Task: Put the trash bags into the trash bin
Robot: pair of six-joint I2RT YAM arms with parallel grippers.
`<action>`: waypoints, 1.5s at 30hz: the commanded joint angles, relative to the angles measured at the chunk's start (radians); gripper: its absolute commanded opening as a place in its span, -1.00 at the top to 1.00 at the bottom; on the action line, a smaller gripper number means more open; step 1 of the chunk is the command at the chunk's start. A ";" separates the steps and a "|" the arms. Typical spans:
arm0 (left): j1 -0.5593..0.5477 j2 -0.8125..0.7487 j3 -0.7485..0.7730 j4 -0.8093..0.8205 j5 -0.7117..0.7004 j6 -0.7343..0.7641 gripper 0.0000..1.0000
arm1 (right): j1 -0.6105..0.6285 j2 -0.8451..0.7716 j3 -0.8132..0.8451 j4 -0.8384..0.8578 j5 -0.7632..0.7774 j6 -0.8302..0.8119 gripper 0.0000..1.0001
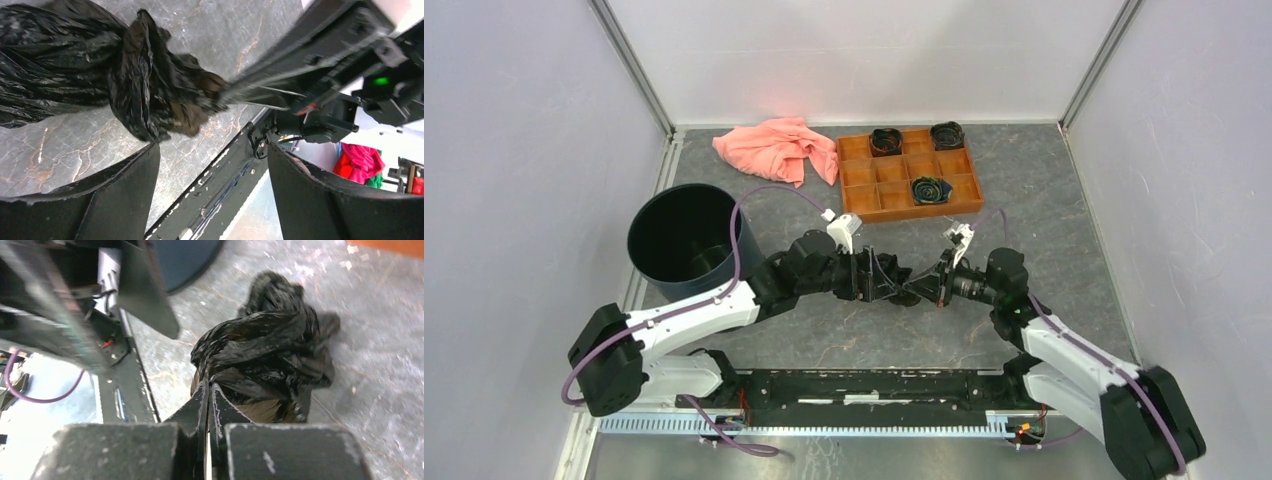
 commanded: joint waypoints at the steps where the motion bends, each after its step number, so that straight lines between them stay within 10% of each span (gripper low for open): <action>1: 0.000 -0.068 0.034 0.002 -0.087 -0.001 -0.70 | 0.035 -0.145 0.074 -0.054 -0.013 0.030 0.99; 14: -0.001 -0.181 -0.068 -0.054 -0.184 -0.068 -0.31 | 0.101 -0.190 0.186 -0.010 -0.010 0.112 0.99; 23: 0.000 -0.202 -0.154 0.025 -0.197 -0.153 -0.45 | 0.138 -0.218 0.202 -0.038 0.011 0.103 0.99; 32: 0.003 -0.206 -0.172 0.055 -0.240 -0.175 0.05 | 0.152 -0.259 0.212 -0.094 0.028 0.083 0.99; 45: 0.004 -0.293 -0.104 -0.133 -0.357 -0.119 -0.99 | 0.155 -0.265 0.225 -0.145 0.046 0.034 0.99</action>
